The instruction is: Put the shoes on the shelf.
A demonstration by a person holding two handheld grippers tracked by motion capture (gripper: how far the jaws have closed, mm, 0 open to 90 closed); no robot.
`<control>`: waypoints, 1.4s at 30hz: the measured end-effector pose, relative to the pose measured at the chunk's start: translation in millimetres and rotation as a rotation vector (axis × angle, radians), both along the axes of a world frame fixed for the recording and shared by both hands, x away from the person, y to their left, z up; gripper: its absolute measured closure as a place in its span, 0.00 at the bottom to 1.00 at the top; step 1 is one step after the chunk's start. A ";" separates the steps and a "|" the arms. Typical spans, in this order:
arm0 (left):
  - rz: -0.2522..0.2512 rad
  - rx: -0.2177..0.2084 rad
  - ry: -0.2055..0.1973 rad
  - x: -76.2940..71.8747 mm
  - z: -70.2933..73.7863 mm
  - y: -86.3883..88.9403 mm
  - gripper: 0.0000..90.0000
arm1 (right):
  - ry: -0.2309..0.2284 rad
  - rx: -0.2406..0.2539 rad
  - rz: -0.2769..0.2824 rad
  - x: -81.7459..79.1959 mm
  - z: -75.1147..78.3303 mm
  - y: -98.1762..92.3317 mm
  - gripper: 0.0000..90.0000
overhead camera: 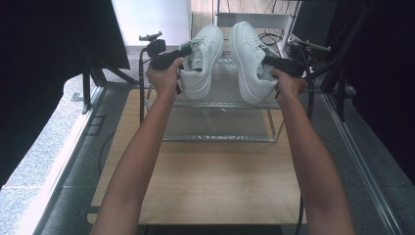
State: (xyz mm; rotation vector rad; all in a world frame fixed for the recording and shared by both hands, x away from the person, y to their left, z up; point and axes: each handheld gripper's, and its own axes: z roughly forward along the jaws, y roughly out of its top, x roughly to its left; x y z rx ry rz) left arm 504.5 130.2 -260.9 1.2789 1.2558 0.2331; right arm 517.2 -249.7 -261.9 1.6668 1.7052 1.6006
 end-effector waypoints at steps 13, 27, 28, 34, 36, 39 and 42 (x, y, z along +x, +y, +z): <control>0.032 0.032 0.050 12.1 -20.0 -6.6 0.89 | 0.052 -0.047 -0.042 17.7 -18.0 19.3 0.96; 0.060 0.076 0.137 26.9 -44.0 -21.0 0.86 | 0.075 -0.159 -0.073 32.4 -29.9 42.3 0.88; 0.061 0.056 0.152 28.7 -45.7 -19.8 0.86 | 0.075 -0.159 -0.073 32.4 -29.9 42.3 0.88; 0.010 0.043 0.158 34.1 -47.1 -20.9 0.74 | 0.051 -0.205 -0.054 36.0 -28.7 57.8 0.75; -0.017 0.034 0.140 33.2 -45.5 -19.5 0.63 | 0.025 -0.230 -0.029 34.1 -25.7 59.7 0.68; -0.025 0.025 0.120 30.3 -44.3 -17.6 0.59 | -0.003 -0.218 -0.015 30.7 -23.3 57.3 0.65; -0.038 0.005 0.090 23.8 -38.6 -13.6 0.58 | -0.063 -0.160 0.020 19.8 -12.5 49.2 0.65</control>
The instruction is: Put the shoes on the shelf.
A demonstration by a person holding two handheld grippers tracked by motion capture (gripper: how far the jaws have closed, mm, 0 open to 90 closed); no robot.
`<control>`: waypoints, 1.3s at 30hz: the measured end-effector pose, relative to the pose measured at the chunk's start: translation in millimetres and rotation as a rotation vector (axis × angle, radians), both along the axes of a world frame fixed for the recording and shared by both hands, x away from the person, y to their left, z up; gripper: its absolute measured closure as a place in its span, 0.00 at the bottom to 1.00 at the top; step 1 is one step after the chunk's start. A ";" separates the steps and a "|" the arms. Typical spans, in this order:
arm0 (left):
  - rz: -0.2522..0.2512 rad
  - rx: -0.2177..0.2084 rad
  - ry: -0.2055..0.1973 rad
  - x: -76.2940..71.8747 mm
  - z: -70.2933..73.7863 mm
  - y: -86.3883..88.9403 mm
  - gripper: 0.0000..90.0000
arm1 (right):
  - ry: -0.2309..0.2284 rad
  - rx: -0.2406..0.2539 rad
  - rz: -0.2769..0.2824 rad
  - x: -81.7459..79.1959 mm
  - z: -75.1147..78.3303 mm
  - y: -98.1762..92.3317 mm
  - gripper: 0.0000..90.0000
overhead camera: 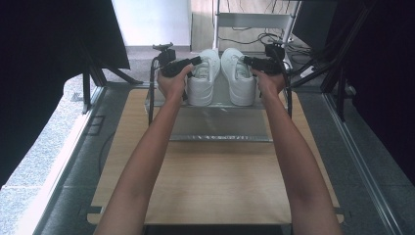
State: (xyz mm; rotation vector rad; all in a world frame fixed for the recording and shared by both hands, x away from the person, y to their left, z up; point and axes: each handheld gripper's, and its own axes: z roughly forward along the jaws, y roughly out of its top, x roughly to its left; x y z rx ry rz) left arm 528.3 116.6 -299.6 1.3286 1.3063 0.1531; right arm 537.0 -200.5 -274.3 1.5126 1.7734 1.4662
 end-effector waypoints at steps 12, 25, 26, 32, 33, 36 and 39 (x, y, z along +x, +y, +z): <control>-0.045 0.123 -0.100 -51.0 16.4 22.2 0.85 | -0.105 -0.153 0.079 -52.0 21.9 -24.7 0.85; -0.117 0.287 -0.089 -84.4 -12.3 35.3 1.00 | -0.075 -0.246 0.131 -73.1 -15.7 -35.9 0.98; -0.127 0.283 -0.075 -84.5 -18.9 35.8 1.00 | -0.064 -0.246 0.134 -71.2 -21.7 -36.5 0.98; -0.144 0.271 -0.060 -87.3 -29.6 36.1 1.00 | -0.044 -0.257 0.150 -68.2 -34.8 -32.4 0.97; -0.148 0.272 -0.058 -88.1 -30.8 36.3 1.00 | -0.044 -0.257 0.150 -68.2 -34.8 -32.4 0.97; -0.155 0.294 -0.052 -90.4 -35.4 35.0 1.00 | -0.030 -0.258 0.147 -66.7 -40.5 -32.6 0.97; -0.163 0.292 -0.050 -90.5 -37.6 34.3 1.00 | -0.017 -0.264 0.149 -65.5 -43.3 -33.5 0.96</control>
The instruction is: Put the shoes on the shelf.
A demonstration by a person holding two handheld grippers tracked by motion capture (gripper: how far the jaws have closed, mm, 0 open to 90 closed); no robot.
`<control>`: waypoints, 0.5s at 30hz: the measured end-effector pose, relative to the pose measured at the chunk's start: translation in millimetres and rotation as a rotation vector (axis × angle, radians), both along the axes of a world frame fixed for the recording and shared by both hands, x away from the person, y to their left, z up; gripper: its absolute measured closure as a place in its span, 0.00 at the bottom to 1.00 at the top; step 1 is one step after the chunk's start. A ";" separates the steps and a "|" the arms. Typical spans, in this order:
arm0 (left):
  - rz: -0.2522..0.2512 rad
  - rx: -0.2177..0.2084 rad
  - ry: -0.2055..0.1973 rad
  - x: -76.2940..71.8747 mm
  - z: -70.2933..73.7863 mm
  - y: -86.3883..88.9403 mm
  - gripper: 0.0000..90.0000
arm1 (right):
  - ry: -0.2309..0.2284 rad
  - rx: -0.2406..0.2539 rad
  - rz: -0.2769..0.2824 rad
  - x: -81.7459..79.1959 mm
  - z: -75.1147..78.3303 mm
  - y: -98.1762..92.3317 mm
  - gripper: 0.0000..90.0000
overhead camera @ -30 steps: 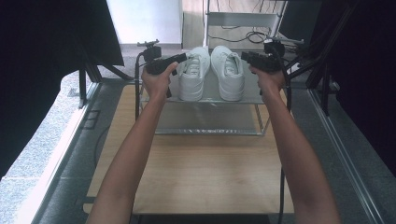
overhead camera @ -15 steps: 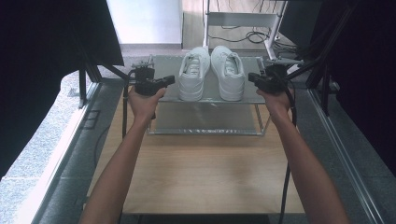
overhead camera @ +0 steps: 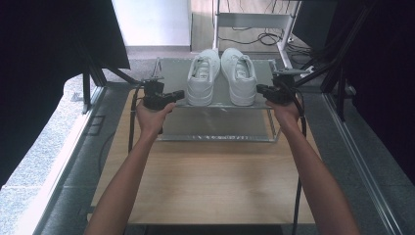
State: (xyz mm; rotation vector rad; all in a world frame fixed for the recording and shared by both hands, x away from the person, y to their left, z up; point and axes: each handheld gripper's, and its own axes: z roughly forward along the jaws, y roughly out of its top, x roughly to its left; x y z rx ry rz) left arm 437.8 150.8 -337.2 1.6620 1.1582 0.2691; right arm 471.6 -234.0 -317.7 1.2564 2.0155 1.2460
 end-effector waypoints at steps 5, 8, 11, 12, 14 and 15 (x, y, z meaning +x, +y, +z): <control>-0.011 -0.021 0.013 1.8 -6.4 -6.7 1.00 | -0.006 -0.013 0.004 -0.5 -7.5 2.7 1.00; -0.008 -0.018 0.006 1.5 -6.6 -7.0 1.00 | -0.014 -0.026 0.007 -0.7 -7.7 3.2 1.00; -0.005 -0.020 0.000 0.4 -7.0 -7.6 1.00 | -0.017 -0.059 -0.002 -2.6 -5.9 7.3 1.00; -0.005 -0.021 -0.001 0.3 -7.1 -7.9 1.00 | -0.017 -0.059 -0.002 -2.6 -5.9 7.3 1.00; -0.002 -0.027 -0.004 -0.1 -7.1 -8.8 1.00 | -0.016 -0.065 -0.005 -3.4 -5.2 8.7 1.00; -0.002 -0.033 -0.006 -0.3 -7.2 -10.0 1.00 | -0.015 -0.062 -0.006 -4.3 -5.0 9.2 1.00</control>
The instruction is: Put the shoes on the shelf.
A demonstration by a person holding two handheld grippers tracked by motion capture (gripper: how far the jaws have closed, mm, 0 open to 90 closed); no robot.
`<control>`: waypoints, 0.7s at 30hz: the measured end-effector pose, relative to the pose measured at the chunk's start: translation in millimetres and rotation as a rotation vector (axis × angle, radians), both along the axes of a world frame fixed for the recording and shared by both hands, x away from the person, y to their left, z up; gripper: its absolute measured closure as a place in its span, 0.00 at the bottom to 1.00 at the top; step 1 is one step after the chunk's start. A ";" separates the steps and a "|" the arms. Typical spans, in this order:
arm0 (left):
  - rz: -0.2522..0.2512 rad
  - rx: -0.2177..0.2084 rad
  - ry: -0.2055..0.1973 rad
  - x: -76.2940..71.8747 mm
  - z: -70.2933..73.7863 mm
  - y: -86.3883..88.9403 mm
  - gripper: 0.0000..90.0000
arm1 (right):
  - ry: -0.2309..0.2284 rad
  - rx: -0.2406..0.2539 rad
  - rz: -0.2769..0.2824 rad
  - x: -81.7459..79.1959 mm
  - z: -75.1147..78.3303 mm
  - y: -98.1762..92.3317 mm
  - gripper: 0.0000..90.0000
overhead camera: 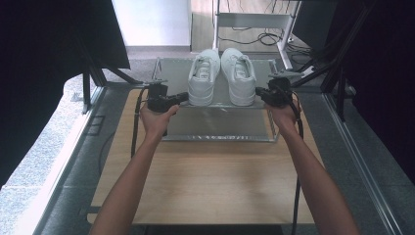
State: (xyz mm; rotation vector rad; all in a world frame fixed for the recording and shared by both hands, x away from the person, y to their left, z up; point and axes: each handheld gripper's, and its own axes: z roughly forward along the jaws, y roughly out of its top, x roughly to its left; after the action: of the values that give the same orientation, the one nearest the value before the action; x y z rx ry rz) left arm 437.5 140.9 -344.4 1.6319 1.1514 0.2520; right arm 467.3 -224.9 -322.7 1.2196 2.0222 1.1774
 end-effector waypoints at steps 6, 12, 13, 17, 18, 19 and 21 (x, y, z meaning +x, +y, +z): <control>-0.022 -0.020 0.007 0.8 -1.9 -4.9 1.00 | 0.011 0.019 0.007 -1.2 -0.3 2.7 1.00; -0.046 -0.029 0.007 1.1 -2.5 -20.6 1.00 | 0.009 0.031 0.079 -10.5 -0.8 21.8 1.00; -0.046 -0.029 0.007 1.1 -2.5 -20.6 1.00 | 0.009 0.031 0.079 -10.5 -0.8 21.8 1.00; -0.049 -0.045 0.014 1.1 -3.8 -19.0 1.00 | -0.020 -0.010 0.057 -13.1 -0.9 26.3 1.00; -0.052 -0.054 0.016 1.2 -4.8 -18.4 1.00 | -0.006 0.028 0.070 -11.8 -2.2 21.8 1.00; -0.054 -0.061 0.016 1.3 -5.6 -18.0 1.00 | -0.006 0.028 0.070 -11.8 -2.2 21.8 1.00; -0.055 -0.064 0.014 1.3 -6.1 -17.6 1.00 | -0.013 0.031 0.070 -12.6 -3.4 21.5 1.00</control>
State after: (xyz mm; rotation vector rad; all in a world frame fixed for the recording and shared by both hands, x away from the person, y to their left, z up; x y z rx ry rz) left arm 438.8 123.2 -350.4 1.6084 1.1126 0.1675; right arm 454.7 -203.4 -326.1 1.1614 2.0591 1.2503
